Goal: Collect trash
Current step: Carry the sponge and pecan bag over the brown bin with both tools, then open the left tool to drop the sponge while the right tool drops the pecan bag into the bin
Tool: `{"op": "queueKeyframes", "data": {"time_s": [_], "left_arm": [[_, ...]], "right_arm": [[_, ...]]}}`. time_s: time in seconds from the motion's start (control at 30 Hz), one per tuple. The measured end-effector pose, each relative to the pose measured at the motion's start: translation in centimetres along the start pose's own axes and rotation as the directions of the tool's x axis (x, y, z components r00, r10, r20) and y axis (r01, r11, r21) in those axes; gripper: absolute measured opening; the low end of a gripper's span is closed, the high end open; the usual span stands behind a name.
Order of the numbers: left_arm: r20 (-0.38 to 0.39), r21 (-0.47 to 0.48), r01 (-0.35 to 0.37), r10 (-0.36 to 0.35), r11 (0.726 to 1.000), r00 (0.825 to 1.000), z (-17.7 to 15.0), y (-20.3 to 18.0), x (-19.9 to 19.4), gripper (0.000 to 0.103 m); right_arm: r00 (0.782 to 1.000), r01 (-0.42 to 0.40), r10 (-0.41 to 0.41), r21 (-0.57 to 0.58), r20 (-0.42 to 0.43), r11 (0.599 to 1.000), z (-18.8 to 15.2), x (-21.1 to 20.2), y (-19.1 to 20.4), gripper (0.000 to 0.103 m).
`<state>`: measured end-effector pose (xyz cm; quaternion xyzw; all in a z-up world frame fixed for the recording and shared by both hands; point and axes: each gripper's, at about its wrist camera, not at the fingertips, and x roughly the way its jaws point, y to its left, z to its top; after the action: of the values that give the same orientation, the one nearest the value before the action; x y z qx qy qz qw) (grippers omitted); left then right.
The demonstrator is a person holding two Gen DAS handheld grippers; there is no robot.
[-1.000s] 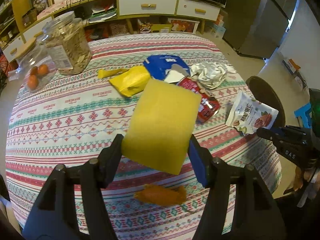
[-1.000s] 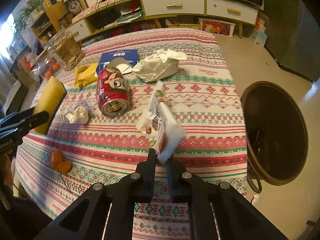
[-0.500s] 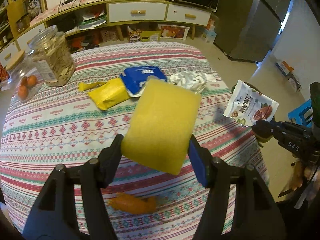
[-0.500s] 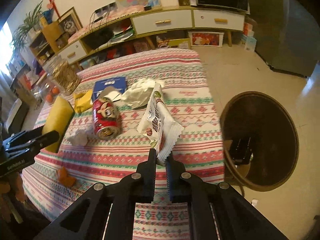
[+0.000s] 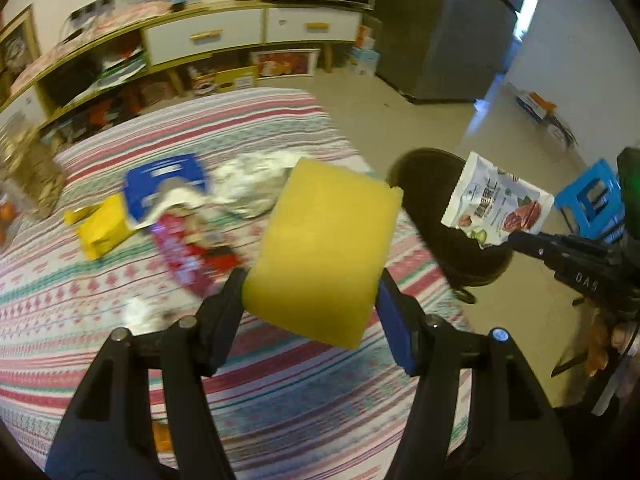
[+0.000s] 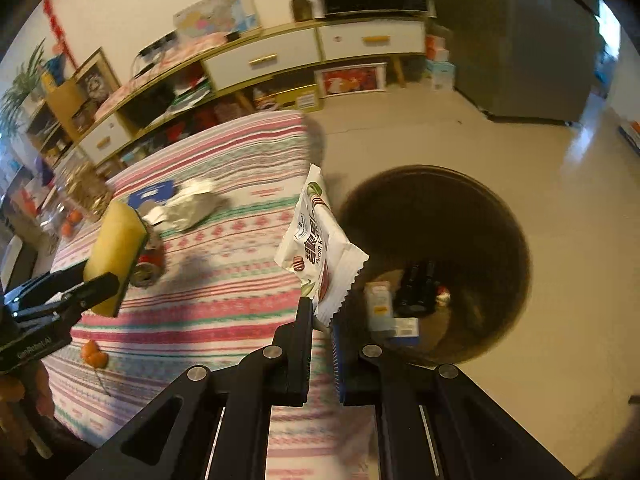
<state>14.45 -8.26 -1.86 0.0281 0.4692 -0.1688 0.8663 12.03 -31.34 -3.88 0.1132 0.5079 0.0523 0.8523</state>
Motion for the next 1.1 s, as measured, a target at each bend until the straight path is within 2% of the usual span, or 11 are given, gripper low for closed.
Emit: {"op": "queueKeyframes", "data": {"time_s": [0.17,0.33,0.53,0.73,0.83,0.9,0.97,1.1], "left_arm": [[-0.017,0.084,0.031,-0.03,0.996,0.999,0.5,-5.2,2.0,0.065],[-0.049,0.091,0.077,-0.073,0.993,0.996,1.9,-9.4,4.9,0.065],[-0.058,0.109,0.089,-0.083,0.99,0.995,3.0,-12.4,7.5,0.065],[-0.029,0.1,0.121,-0.119,0.988,0.992,3.9,-13.4,8.7,0.065],[-0.038,0.088,0.143,-0.14,0.986,0.989,4.0,-13.4,9.3,0.068],[-0.032,0.065,0.154,-0.152,0.986,0.988,4.0,-13.0,9.0,0.078],[-0.007,0.051,0.153,-0.153,0.987,0.988,4.0,-12.5,8.4,0.084],[-0.003,0.056,0.135,-0.135,0.989,0.991,4.0,-11.8,7.7,0.084]], "right_arm": [[1.0,0.028,-0.029,0.06,0.011,0.998,-0.5,-1.2,-4.3,0.01],[0.998,0.06,-0.06,0.105,-0.003,0.993,-1.5,-1.4,-8.1,0.01],[0.997,0.075,-0.072,0.123,-0.029,0.99,-2.1,-1.1,-10.2,0.01],[0.996,0.08,-0.076,0.117,-0.041,0.99,-1.6,-0.5,-11.2,0.01],[0.996,0.082,-0.077,0.126,-0.043,0.989,-1.3,-0.4,-11.5,0.01],[0.996,0.085,-0.08,0.131,-0.043,0.988,-1.0,-0.2,-11.9,0.01],[0.996,0.088,-0.083,0.133,-0.044,0.987,-0.9,0.0,-11.9,0.01],[0.994,0.099,-0.092,0.13,-0.056,0.987,-1.0,0.5,-11.7,0.01]]}}
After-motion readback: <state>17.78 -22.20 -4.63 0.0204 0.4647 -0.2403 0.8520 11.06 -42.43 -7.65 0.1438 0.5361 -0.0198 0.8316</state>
